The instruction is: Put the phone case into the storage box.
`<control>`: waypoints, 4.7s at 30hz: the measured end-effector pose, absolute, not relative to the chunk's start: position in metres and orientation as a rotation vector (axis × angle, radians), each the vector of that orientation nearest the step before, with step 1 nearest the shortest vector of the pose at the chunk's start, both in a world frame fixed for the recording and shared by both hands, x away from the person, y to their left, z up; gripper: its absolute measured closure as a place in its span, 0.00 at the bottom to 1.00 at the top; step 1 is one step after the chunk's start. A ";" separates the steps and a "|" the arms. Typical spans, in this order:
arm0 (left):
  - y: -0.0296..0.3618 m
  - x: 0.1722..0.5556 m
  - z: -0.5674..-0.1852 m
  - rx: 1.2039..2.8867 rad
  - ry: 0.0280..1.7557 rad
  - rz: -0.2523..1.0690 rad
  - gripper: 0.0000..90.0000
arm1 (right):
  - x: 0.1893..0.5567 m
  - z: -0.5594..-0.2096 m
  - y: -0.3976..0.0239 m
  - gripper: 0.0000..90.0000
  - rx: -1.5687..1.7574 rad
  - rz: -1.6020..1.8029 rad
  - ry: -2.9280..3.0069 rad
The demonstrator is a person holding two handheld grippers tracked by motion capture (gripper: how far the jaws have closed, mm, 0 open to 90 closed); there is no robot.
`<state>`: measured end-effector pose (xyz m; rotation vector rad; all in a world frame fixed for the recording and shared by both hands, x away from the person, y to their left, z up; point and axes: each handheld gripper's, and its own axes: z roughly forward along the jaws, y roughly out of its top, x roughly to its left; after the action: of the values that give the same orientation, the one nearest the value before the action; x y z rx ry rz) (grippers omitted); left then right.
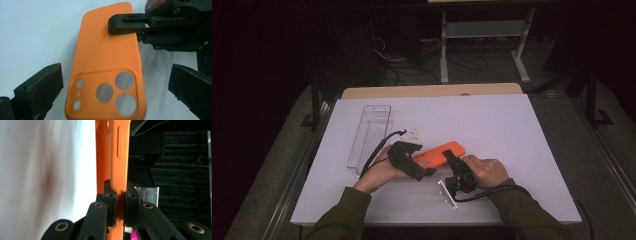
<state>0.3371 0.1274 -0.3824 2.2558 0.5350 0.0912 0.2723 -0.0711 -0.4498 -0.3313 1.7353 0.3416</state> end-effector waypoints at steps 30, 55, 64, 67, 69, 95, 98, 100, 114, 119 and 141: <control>0.157 0.350 -0.388 2.159 0.492 0.143 0.00 | 0.292 -0.439 -0.104 0.90 -0.145 0.318 1.779; 0.158 0.351 -0.389 2.172 0.474 0.158 0.00 | 0.294 -0.429 -0.110 0.90 0.023 0.423 1.828; 0.157 0.350 -0.389 2.159 0.498 0.147 0.00 | 0.297 -0.427 -0.113 0.90 0.064 0.447 1.874; 0.158 0.350 -0.389 2.161 0.498 0.148 0.00 | 0.299 -0.426 -0.114 0.90 0.094 0.473 1.883; 0.158 0.350 -0.388 2.153 0.510 0.144 0.00 | 0.300 -0.426 -0.114 0.90 0.115 0.488 1.881; 0.158 0.350 -0.388 2.160 0.516 0.151 0.00 | 0.305 -0.417 -0.120 0.90 0.358 0.635 1.963; 0.158 0.350 -0.388 2.161 0.515 0.153 0.00 | 0.306 -0.416 -0.121 0.90 0.384 0.652 1.969; 0.158 0.350 -0.388 2.164 0.513 0.154 0.00 | 0.307 -0.415 -0.122 0.90 0.399 0.661 1.979; 0.159 0.351 -0.388 2.174 0.506 0.157 0.00 | 0.312 -0.411 -0.127 0.90 0.478 0.719 2.006; 0.159 0.351 -0.388 2.173 0.506 0.155 0.00 | 0.314 -0.408 -0.130 0.90 0.523 0.755 2.020; 0.159 0.351 -0.388 2.175 0.510 0.152 0.00 | 0.322 -0.405 -0.137 0.90 0.832 0.957 2.080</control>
<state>0.3511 0.1586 -0.3881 2.1753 0.5104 0.1522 0.3219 -0.1371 -0.4048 0.8316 2.0802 0.9567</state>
